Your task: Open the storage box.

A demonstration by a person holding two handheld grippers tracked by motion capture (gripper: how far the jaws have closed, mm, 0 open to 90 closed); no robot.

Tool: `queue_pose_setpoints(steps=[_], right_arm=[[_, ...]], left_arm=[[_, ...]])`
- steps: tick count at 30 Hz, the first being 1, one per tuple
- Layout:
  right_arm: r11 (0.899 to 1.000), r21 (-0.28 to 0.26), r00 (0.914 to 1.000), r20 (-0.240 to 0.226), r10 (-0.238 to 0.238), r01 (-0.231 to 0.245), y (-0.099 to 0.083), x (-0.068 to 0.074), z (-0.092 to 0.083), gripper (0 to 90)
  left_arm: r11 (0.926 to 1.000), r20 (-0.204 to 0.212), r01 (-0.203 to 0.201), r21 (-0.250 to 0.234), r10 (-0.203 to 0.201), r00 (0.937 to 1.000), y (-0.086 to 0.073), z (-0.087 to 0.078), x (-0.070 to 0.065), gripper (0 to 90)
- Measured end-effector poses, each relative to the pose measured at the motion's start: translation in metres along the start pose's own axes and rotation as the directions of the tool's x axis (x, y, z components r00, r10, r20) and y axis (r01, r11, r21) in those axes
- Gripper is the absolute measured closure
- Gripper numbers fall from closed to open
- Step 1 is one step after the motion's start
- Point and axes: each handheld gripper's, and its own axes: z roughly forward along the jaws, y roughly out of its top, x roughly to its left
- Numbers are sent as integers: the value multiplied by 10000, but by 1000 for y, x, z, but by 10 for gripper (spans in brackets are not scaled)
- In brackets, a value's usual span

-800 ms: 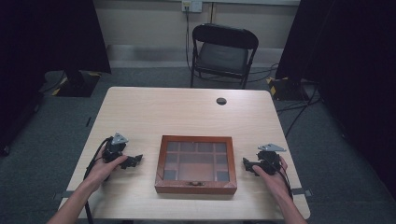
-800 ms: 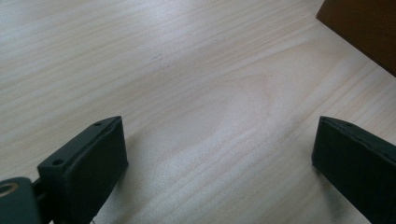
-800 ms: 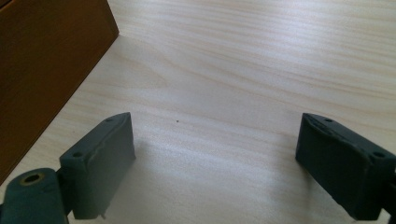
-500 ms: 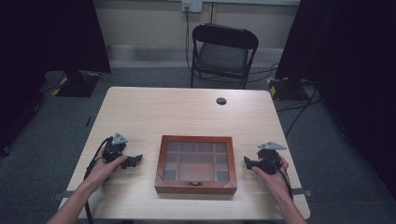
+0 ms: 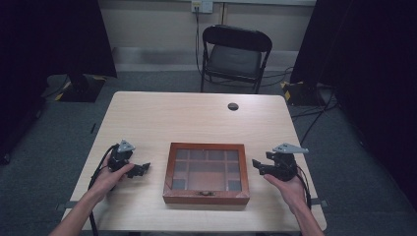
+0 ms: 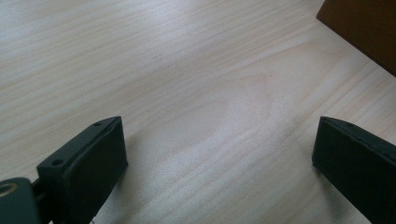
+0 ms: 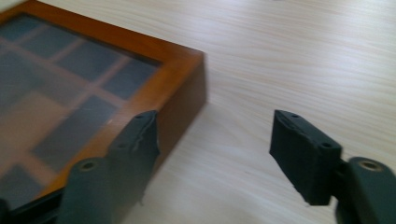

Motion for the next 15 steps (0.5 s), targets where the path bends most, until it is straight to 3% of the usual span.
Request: queue_pose_setpoints(steps=[7, 12, 14, 15], right_arm=[[9999, -83, 9953, -967, -69, 62, 10, 14, -5, 389], [9998, 7, 9847, -1733, -194, 199, 17, 28, -8, 461], [9996, 88, 9745, -2230, -251, 278, 20, 38, -6, 471], [9996, 88, 9745, -2230, -251, 278, 20, 38, -6, 471]], left_arm=[[10000, -1, 2, 0, -2, 10000, 0, 0, 0, 23], [10000, 0, 5, 0, -5, 10000, 0, 0, 0, 23], [10000, -3, 0, 2, 0, 10000, 0, 0, 0, 23], [10000, -3, 0, 2, 0, 10000, 0, 0, 0, 23]])
